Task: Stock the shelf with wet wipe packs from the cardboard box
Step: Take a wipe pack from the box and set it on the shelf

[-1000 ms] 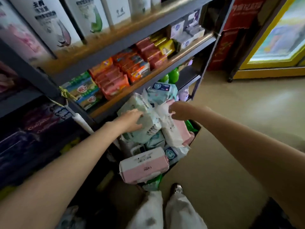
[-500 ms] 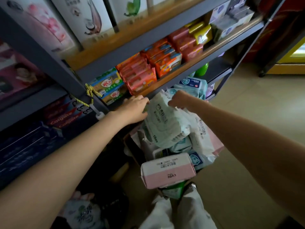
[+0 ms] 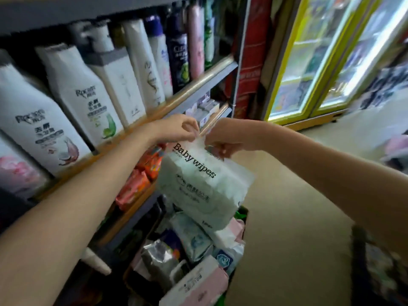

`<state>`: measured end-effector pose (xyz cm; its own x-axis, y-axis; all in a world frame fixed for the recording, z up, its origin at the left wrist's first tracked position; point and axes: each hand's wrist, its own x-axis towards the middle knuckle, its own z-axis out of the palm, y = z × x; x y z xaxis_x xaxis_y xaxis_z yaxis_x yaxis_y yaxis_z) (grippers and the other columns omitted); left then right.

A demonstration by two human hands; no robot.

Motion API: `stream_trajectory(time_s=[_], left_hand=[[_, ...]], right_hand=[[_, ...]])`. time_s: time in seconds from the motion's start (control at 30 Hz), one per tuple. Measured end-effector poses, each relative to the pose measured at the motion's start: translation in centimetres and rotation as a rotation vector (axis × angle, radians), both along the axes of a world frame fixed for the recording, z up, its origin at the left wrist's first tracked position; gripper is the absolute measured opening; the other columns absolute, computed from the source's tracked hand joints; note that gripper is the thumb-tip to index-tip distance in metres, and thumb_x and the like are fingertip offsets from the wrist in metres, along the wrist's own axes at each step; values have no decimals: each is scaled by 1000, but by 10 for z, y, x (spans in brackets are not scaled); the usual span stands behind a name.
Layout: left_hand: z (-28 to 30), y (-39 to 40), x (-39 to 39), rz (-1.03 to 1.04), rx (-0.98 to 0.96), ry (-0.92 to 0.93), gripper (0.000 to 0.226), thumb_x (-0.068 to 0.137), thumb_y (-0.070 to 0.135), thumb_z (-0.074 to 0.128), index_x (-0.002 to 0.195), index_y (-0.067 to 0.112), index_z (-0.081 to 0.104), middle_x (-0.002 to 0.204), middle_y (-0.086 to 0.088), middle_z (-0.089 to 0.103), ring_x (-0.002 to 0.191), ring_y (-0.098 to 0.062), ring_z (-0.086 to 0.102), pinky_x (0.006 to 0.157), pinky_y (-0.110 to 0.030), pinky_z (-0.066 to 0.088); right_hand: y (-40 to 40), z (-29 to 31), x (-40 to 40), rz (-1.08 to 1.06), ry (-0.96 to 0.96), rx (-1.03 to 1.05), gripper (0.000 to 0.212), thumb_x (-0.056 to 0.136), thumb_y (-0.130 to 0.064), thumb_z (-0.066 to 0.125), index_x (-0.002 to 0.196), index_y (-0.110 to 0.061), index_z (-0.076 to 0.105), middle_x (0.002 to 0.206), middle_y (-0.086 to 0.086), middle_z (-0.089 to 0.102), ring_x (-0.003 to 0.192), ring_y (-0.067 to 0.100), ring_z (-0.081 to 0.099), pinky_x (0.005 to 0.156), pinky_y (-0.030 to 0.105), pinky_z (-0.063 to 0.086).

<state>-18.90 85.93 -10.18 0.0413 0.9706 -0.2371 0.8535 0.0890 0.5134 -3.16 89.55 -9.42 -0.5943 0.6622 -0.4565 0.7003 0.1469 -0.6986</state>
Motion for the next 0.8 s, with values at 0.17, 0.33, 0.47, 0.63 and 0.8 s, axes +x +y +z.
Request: stream_trajectory(time_s=[0.17, 0.33, 0.47, 0.63, 0.8], left_hand=[[45, 46, 110, -129, 238, -132, 29, 84, 15, 62, 112, 15, 52, 81, 1, 53, 79, -16, 52, 69, -26, 41], [81, 81, 270, -341, 364, -331, 48, 81, 27, 67, 117, 5, 45, 83, -2, 58, 82, -22, 57, 70, -31, 47], [130, 77, 432, -547, 513, -638, 31, 85, 19, 65, 107, 11, 44, 81, -3, 54, 69, -12, 52, 55, -12, 41], [187, 32, 611, -753, 577, -978, 51, 83, 15, 67, 127, 10, 40, 79, 7, 48, 74, -8, 50, 61, -14, 41], [229, -11, 742, -994, 559, -1072, 49, 82, 8, 67, 124, 4, 42, 88, 4, 51, 77, -7, 52, 66, -14, 45]], right_hand=[[15, 64, 114, 10, -372, 486, 24, 84, -15, 62, 91, 7, 68, 57, 6, 57, 44, 13, 51, 48, 17, 44], [12, 145, 277, -288, -541, 755, 22, 84, -12, 62, 95, 7, 69, 56, 6, 65, 47, 12, 51, 50, 17, 43], [-24, 216, 421, -598, -625, 944, 20, 80, -5, 61, 96, 0, 72, 78, 6, 74, 47, 6, 52, 47, 12, 41], [-99, 278, 568, -942, -711, 1280, 25, 80, -4, 61, 103, -1, 71, 103, 14, 71, 83, 20, 66, 74, 20, 46], [-177, 323, 675, -1229, -851, 1403, 25, 80, -5, 65, 105, -1, 70, 106, 13, 70, 87, 18, 65, 82, 23, 49]])
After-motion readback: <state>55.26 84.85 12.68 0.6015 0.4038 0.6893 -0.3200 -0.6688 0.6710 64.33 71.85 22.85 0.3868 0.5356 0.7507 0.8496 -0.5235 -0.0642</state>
